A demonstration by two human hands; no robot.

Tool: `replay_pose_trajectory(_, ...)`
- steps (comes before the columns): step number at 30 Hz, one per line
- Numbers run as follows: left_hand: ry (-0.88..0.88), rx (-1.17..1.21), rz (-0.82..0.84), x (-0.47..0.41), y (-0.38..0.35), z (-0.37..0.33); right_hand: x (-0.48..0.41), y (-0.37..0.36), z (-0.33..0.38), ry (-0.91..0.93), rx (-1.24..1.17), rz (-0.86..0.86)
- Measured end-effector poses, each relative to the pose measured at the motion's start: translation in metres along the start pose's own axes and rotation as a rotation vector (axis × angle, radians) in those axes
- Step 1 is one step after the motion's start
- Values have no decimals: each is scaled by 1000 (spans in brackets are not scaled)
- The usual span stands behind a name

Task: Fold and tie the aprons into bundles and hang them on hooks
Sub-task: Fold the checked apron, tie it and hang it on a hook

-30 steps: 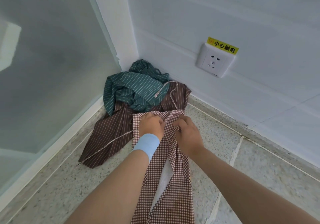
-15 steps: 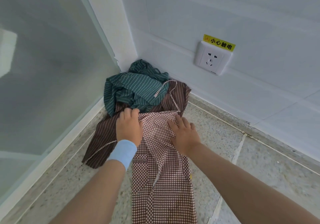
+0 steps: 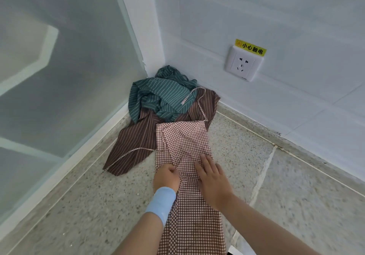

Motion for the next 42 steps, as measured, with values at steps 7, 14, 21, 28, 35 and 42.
replay_pose_trajectory(7,-51,301,8,13,21,31,11,1,4,-25,92,86)
replay_pose_trajectory(14,-64,212,137,34,9,63,43,-5,33,101,221,35)
replay_pose_trajectory(21,-404,-46,-143,70,42,57,91,-21,47,88,194,63)
replay_pose_trajectory(28,-736,-780,184,133,-38,110,160,-52,56,169,231,152)
replay_pose_trajectory(35,-787,-723,59,154,-23,147,205,-67,61,171,359,220)
replay_pose_trajectory(42,-728,-862,179,172,-37,184,217,-90,80,206,383,154)
Point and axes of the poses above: each hand's wrist, its own x-axis away from the middle knuckle, its own y-axis out of the back of the hand, z = x × y, the point moved 9 cm from there along -x, towards the middle knuckle, and after that the axes turned 4 degrees about y, right-handed, at the moved point
